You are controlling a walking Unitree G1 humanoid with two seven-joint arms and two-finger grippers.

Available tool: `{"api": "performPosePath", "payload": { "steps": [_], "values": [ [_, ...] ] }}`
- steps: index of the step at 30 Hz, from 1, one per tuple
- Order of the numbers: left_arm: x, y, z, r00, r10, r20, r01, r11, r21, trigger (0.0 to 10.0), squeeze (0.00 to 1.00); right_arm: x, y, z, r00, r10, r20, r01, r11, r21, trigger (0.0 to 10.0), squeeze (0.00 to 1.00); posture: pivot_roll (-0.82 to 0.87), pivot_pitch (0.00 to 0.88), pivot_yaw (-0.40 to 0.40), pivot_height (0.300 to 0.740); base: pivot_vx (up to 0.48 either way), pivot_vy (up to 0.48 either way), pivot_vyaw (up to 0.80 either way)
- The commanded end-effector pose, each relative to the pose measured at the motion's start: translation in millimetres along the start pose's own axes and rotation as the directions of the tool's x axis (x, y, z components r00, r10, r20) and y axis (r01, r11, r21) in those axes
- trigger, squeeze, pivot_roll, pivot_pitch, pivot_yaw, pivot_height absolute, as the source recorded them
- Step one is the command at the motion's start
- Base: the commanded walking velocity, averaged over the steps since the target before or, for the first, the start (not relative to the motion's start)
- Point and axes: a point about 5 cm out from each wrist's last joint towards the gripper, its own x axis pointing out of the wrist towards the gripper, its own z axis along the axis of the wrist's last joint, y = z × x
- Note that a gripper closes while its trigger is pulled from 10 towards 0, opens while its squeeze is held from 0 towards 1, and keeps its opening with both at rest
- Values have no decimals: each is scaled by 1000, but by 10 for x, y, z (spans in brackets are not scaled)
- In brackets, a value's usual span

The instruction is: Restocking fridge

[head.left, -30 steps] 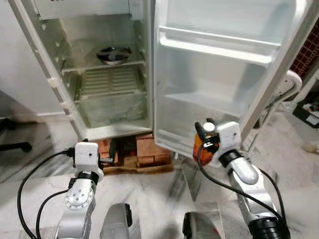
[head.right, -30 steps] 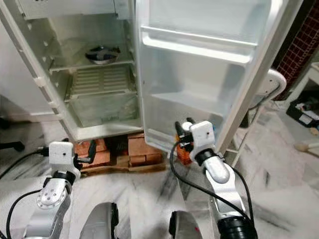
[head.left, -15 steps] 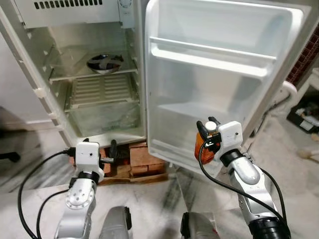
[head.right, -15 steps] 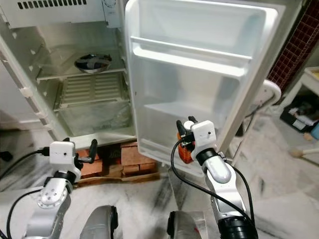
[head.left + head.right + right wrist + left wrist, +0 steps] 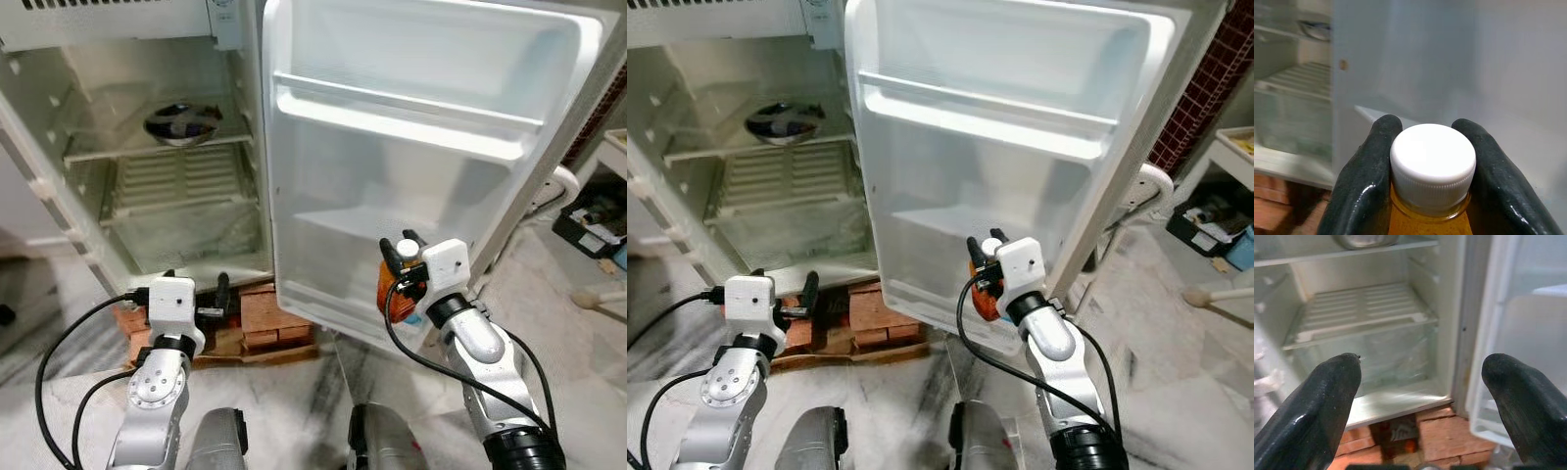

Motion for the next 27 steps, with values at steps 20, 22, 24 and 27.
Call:
{"api": "performPosePath", "payload": {
  "steps": [20,22,24,27],
  "values": [
    [7,-10,-3,1000,-19,9,19,1000,-3,10000,0,29,-32,77,999,5,35,-4,1000,-17,10000,0,0,0,-36,631,196,0,0],
    [5,-10,-3,1000,-19,10,19,1000,-2,10000,0,26,-29,76,999,6,34,-6,1000,-17,10000,0,0,0,-36,631,249,0,0],
    [5,-10,-3,1000,-20,10,20,1000,-2,10000,0,23,-26,73,999,8,33,-8,1000,-17,10000,0,0,0,-36,631,255,0,0],
    [4,-12,-7,1000,-21,9,21,1000,-2,10000,0,20,-25,66,999,11,30,-11,1000,-17,10000,0,1,0,-36,631,247,0,0]
  ]
}}
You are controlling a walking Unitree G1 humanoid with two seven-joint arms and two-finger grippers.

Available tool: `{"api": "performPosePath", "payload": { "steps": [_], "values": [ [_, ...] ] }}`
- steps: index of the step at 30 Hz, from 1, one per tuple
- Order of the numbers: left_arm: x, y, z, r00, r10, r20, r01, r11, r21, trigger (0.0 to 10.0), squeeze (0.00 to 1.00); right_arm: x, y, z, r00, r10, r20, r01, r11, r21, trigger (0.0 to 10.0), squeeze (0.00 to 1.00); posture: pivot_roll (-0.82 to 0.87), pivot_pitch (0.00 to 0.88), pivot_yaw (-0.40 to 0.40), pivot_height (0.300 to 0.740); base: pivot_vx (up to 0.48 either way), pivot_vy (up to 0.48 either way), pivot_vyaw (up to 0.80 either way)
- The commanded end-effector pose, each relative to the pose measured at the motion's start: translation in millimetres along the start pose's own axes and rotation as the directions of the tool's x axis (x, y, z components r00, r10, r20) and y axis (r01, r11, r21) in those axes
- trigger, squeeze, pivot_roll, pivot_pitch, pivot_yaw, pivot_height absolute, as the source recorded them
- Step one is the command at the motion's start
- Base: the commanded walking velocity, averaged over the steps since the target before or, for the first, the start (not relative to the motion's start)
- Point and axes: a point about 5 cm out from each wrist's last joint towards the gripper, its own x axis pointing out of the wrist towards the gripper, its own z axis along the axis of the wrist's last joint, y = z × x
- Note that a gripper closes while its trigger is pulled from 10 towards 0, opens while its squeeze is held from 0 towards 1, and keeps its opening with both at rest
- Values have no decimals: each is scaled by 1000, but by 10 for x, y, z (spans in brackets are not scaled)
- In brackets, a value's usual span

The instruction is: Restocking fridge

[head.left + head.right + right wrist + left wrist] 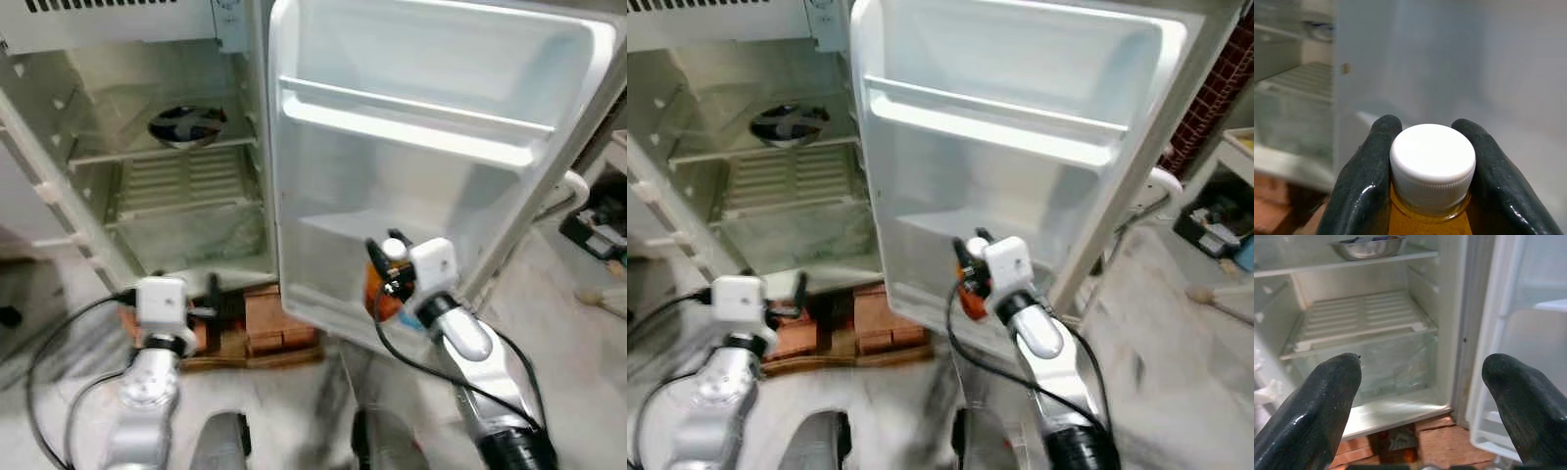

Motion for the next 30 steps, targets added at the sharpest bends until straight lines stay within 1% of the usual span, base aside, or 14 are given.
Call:
{"api": "performPosePath", "payload": {
  "steps": [1,7,9,11,18,30],
  "values": [
    [-17,111,-6,999,35,-6,-35,999,11,10000,0,64,68,89,999,29,45,-30,1000,3,10000,0,2,0,-36,631,0,0,0],
    [-19,110,-6,1000,29,-4,-29,1000,9,10000,0,65,71,85,998,32,44,-33,999,2,10000,0,3,0,-36,631,41,0,0],
    [-18,95,-8,1000,15,-7,-15,1000,-8,10000,0,66,67,85,998,33,44,-33,999,2,10000,0,3,0,-38,631,0,0,0],
    [-24,74,-5,1000,-5,-4,5,1000,-17,10000,0,69,64,85,998,34,44,-34,999,1,10000,0,3,0,-40,631,334,0,0],
    [-14,98,-19,1000,23,-10,-23,1000,2,10000,0,85,60,98,998,35,48,-35,999,-1,10000,0,2,0,-41,631,283,0,0],
    [-40,91,-60,999,33,-26,-32,999,17,10000,0,80,60,84,999,29,43,-29,1000,-3,10000,0,1,0,-39,631,0,0,0]
  ]
}}
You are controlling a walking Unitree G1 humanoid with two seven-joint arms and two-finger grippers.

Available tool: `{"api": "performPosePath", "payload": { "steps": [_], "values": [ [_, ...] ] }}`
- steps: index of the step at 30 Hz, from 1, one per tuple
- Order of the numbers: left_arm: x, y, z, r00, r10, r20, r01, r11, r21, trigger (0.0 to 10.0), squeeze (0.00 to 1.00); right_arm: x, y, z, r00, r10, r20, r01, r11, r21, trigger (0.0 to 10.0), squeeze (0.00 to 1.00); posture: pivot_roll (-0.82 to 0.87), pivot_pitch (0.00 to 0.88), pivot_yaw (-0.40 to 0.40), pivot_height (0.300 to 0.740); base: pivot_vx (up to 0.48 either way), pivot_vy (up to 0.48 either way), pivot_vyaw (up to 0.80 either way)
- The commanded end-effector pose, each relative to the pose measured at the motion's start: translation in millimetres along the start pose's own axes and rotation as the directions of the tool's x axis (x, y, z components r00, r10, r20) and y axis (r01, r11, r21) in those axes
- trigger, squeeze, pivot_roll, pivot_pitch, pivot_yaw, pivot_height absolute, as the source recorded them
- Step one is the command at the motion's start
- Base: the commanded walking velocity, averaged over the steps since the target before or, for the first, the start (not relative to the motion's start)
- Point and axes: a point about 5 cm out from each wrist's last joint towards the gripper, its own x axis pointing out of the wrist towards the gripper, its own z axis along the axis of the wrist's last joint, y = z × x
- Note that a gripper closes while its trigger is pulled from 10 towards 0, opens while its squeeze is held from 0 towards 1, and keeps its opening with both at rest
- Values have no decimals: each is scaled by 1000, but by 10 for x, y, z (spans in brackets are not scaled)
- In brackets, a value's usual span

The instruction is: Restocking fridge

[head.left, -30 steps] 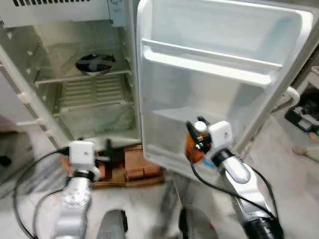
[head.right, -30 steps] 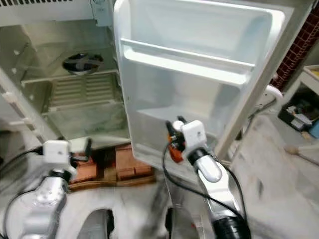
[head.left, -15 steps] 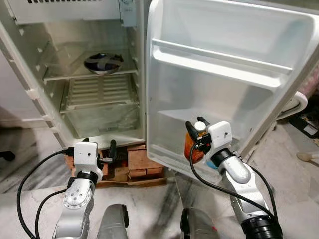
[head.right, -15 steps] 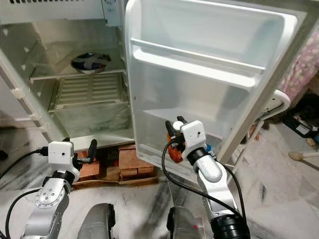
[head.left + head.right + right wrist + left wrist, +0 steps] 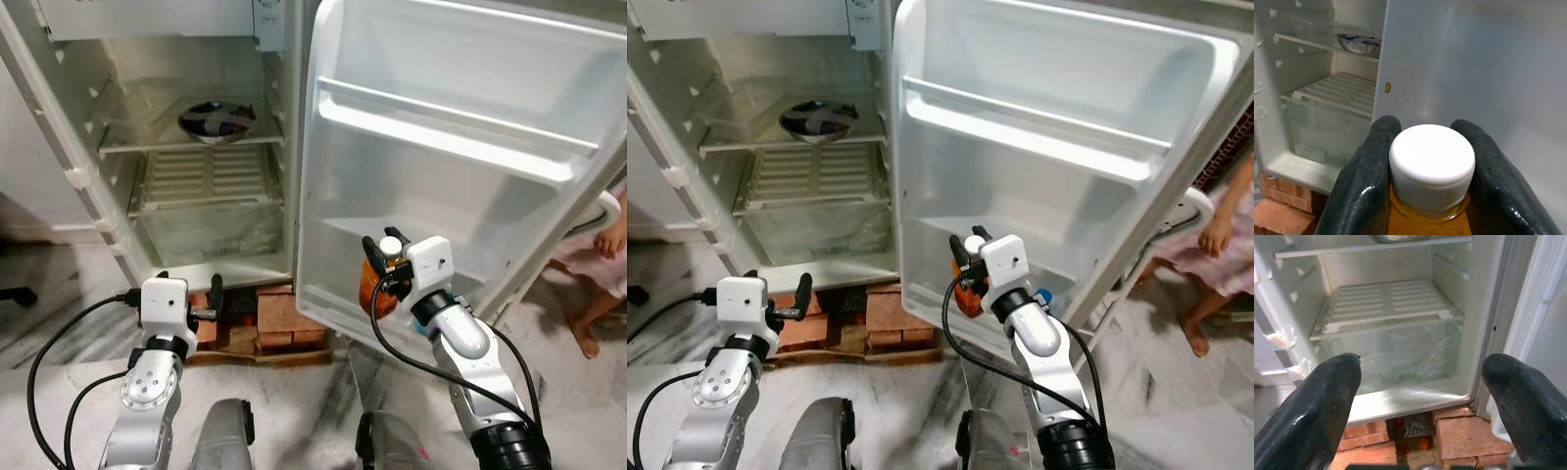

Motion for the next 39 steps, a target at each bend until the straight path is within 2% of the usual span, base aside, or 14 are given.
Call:
{"api": "performPosePath", "payload": {
  "steps": [1,9,27,39],
  "values": [
    [-16,-6,-23,1000,4,-8,-4,1000,10,10000,0,3,-46,25,1000,-17,14,17,1000,-14,10000,0,1,0,-39,631,0,0,0],
    [-30,-5,-31,1000,14,-8,-14,1000,12,10000,0,3,-36,26,1000,-16,21,17,1000,-6,10000,0,5,0,-38,567,0,0,0],
    [-29,-8,-2,1000,-4,15,4,1000,6,10000,0,24,-29,40,1000,-13,28,13,1000,-6,10000,0,3,0,-41,567,0,0,0],
    [-23,-21,-4,1000,-6,19,6,1000,2,10000,0,37,-29,76,999,8,54,-8,1000,-6,10000,0,2,0,-45,567,167,0,0]
  ]
}}
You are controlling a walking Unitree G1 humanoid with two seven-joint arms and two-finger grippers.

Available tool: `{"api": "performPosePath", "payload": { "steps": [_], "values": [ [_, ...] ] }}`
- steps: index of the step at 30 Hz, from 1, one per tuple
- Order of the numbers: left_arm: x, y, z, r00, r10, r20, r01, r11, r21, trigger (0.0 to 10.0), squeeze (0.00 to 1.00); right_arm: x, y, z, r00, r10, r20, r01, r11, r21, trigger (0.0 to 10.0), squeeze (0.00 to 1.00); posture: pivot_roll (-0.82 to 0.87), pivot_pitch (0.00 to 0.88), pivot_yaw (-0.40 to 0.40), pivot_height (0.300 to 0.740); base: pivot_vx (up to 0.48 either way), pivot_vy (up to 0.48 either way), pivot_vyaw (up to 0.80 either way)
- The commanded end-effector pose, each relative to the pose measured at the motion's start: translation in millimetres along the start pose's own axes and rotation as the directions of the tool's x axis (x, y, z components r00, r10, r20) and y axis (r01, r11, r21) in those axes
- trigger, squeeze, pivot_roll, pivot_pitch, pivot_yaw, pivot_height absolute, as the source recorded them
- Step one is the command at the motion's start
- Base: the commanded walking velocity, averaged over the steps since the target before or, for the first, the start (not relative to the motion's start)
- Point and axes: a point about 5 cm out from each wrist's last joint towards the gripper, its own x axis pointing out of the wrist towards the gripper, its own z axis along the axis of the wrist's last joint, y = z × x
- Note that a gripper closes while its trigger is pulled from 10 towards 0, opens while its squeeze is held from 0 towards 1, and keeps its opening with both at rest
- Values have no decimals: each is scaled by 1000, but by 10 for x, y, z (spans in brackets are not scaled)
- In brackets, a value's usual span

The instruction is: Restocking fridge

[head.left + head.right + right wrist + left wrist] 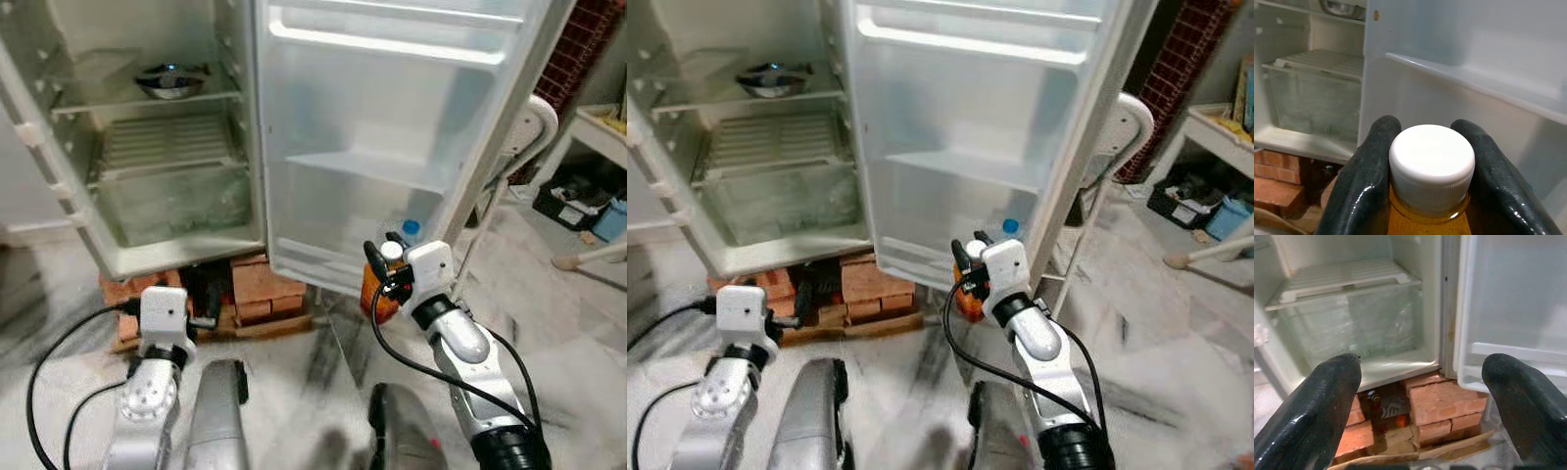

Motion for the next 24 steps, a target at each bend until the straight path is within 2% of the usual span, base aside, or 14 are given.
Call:
{"api": "performPosePath", "payload": {
  "steps": [1,8,21,24],
  "values": [
    [33,-12,50,1000,-4,20,4,1000,-1,10000,0,58,-19,130,998,14,62,-13,1000,-12,10000,0,2,0,-46,567,341,0,0],
    [44,-25,53,1000,-5,22,5,1000,-1,10000,0,68,41,189,993,81,89,-77,996,-51,10000,0,-2,0,-49,567,338,0,0],
    [56,-41,43,1000,-3,18,3,1000,-7,10000,0,73,62,216,987,118,105,-114,993,-44,10000,0,-4,0,-52,567,344,0,621],
    [54,-48,39,1000,4,16,-4,1000,-6,10000,0,67,64,213,987,122,102,-118,992,-44,10000,0,-6,0,-53,567,0,0,271]
  ]
}}
